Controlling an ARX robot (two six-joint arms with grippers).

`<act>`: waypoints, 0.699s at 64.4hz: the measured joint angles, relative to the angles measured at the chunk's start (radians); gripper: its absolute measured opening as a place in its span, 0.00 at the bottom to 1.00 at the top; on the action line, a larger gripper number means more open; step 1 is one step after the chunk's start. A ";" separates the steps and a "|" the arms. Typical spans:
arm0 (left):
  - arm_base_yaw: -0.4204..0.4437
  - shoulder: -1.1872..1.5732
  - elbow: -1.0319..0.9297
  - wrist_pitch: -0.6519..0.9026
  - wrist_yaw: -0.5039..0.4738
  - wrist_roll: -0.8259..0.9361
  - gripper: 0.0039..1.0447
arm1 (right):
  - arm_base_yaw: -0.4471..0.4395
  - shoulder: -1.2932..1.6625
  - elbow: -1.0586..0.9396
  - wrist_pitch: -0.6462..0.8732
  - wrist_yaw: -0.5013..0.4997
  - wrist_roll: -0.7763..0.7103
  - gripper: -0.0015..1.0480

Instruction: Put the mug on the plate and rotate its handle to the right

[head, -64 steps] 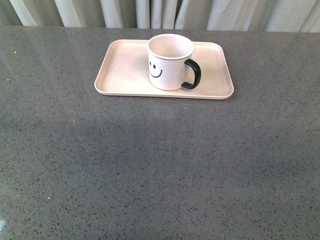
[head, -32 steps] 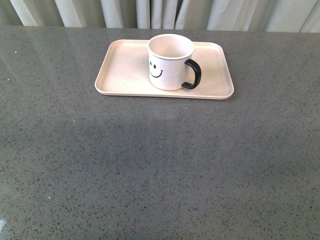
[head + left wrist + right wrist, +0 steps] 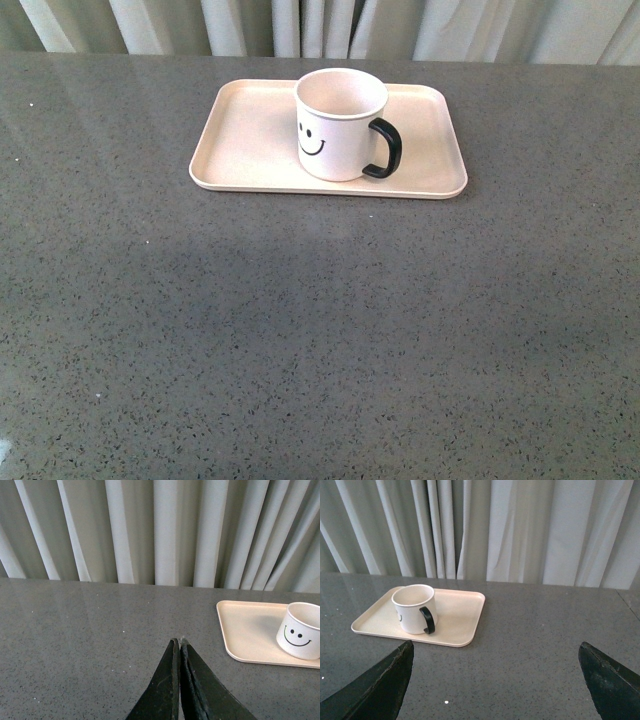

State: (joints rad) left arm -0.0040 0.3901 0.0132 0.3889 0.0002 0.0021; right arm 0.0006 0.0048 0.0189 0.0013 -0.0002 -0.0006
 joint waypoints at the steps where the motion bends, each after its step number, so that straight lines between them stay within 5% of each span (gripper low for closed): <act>1: 0.000 -0.010 0.000 -0.006 0.000 0.000 0.01 | 0.000 0.000 0.000 0.000 0.000 0.000 0.91; 37: 0.000 -0.211 0.000 -0.211 0.000 0.000 0.01 | 0.000 0.000 0.000 0.000 0.000 0.000 0.91; 45: 0.000 -0.370 0.000 -0.383 0.000 0.000 0.01 | 0.000 0.000 0.000 0.000 0.000 0.000 0.91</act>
State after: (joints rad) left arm -0.0040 0.0196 0.0135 0.0063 -0.0002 0.0021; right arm 0.0006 0.0048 0.0189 0.0013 -0.0002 -0.0006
